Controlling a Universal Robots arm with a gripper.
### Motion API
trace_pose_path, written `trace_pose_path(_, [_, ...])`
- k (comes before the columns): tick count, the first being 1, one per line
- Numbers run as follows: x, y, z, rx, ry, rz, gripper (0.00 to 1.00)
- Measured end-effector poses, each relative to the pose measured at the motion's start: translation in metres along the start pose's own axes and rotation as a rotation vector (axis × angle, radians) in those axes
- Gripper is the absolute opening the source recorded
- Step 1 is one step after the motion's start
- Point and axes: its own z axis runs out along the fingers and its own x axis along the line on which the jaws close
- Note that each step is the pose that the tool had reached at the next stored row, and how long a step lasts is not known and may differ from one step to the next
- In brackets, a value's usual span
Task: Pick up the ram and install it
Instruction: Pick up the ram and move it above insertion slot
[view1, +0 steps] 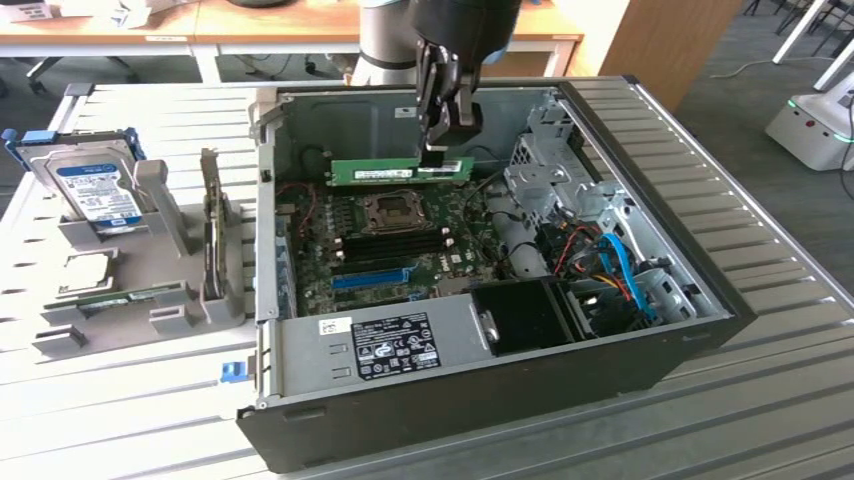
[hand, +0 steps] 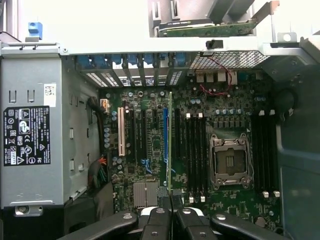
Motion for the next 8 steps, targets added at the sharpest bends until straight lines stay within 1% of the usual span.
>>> trace_pose_path(8, [-0.0108, 0.0007, 0.0007, 0.0000, 0.0000, 0.000, 0.12])
